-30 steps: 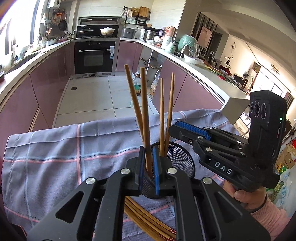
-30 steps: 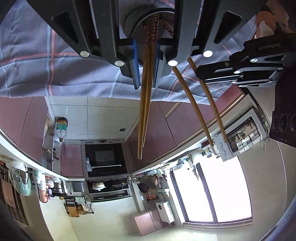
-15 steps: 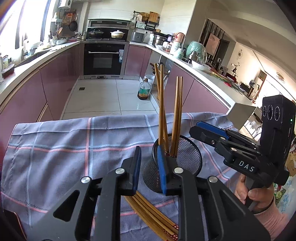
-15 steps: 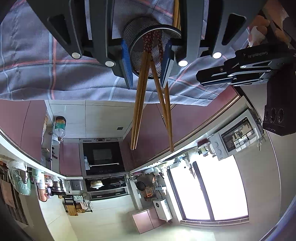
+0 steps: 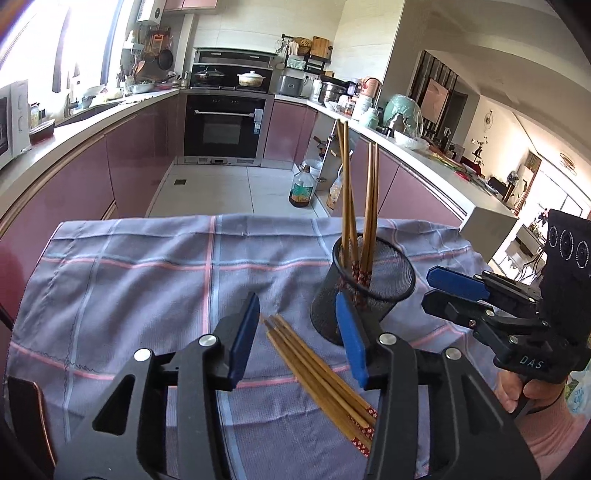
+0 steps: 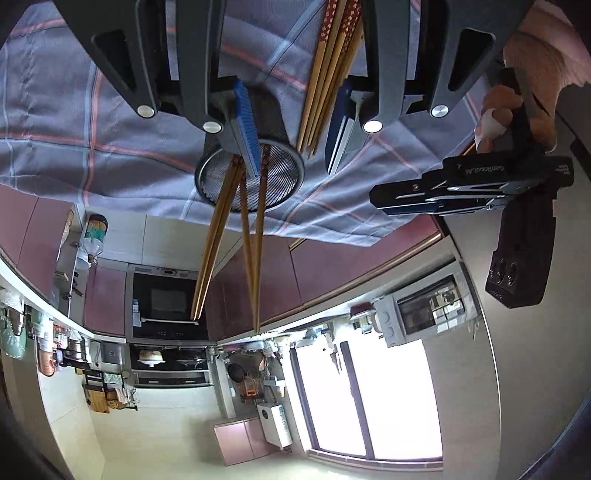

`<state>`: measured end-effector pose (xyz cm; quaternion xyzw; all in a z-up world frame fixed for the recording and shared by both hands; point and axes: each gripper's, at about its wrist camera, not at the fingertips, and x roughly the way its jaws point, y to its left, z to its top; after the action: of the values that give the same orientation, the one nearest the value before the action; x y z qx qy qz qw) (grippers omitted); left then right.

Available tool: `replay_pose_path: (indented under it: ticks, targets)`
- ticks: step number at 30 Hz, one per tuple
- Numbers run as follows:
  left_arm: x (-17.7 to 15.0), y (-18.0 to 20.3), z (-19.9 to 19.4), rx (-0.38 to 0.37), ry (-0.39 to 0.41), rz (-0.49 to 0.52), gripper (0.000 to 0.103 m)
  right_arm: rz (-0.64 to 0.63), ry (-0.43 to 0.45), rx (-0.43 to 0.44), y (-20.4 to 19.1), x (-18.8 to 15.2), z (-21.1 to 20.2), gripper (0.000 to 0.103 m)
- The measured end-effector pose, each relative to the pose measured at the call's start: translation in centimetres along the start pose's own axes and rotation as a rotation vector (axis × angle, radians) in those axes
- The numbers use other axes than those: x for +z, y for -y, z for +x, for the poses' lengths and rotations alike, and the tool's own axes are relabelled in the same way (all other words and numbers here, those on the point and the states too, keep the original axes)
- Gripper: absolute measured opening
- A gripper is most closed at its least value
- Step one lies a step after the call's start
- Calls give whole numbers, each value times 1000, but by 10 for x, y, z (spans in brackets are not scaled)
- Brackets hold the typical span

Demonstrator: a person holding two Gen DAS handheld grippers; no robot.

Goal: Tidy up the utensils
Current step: 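Open the left gripper and pull back while the right gripper releases its chopstick into the cup, then move both grippers down over the remaining chopsticks beside the cup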

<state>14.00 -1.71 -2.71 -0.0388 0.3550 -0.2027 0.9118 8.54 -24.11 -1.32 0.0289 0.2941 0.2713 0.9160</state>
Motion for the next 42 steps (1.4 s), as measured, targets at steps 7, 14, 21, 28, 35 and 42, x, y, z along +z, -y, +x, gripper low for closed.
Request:
replay_pose_path:
  ticks: [7,14,21,28,35,42]
  targets:
    - [-46,-4,26,-2,-127,-9,43,8,-150,29,-7,-40,25,34]
    - [-74,7,46,-22,-196,16,43,44,-237,30,-6,-61,41,34]
    - [-81,16,56,-23,-230,35,43,47,-269,18,-8,-71,48,34]
    - [-85,21,66,-13,-259,49,41,42,-281,18,-9,-76,49,34]
    - [-86,14,64,-37,-270,60,37,36,-291,16,-11,-77,51,34]
    - [-86,8,62,-56,-274,60,33,27,-293,0,-12,-75,57,33]
